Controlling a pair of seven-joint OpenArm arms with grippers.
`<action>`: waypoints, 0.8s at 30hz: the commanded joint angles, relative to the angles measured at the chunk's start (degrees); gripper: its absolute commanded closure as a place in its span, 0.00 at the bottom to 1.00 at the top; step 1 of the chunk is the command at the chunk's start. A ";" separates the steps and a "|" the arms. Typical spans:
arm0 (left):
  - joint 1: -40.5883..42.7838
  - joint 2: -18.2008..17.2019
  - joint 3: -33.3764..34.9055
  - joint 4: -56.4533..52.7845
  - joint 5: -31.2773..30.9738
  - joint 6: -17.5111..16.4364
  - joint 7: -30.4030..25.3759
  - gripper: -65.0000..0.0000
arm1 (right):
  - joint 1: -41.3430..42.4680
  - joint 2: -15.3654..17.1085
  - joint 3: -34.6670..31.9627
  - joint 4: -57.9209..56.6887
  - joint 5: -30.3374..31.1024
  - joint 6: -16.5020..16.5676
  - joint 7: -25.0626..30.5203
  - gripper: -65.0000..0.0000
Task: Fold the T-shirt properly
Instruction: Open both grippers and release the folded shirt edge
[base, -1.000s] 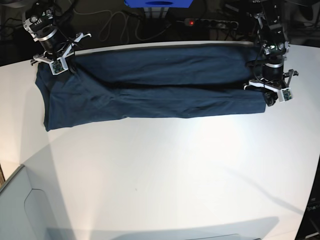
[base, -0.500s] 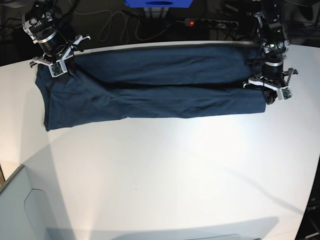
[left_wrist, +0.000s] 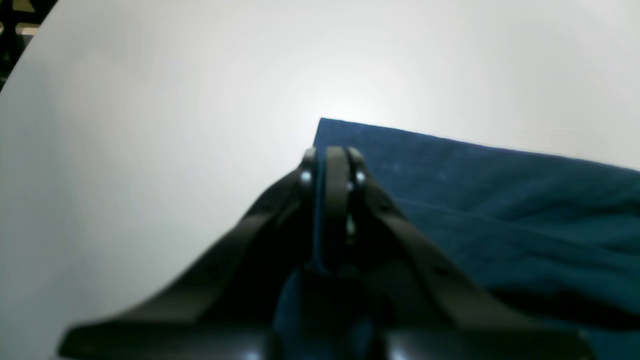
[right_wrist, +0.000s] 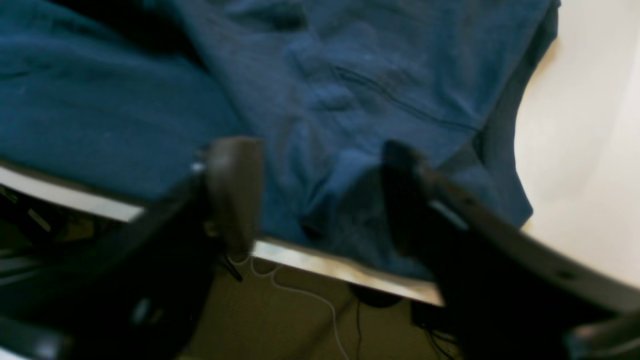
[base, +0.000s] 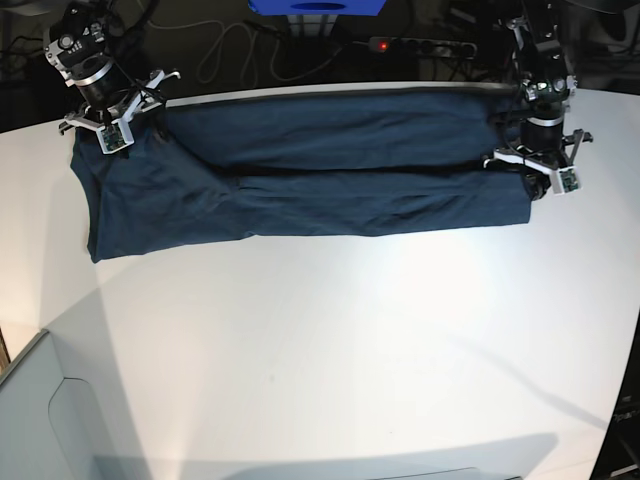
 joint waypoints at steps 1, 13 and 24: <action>0.48 -0.54 -0.24 1.15 -0.14 0.32 -1.36 1.00 | -0.27 0.47 0.34 1.77 0.68 0.89 1.47 0.37; 2.68 -1.16 -0.68 1.06 -6.38 0.76 -1.27 0.82 | 2.63 0.47 -0.01 5.02 0.68 0.89 1.04 0.35; 2.15 -0.72 -4.72 3.70 -6.38 0.49 -1.36 0.58 | 8.52 0.47 -0.27 4.40 0.68 0.89 -1.87 0.34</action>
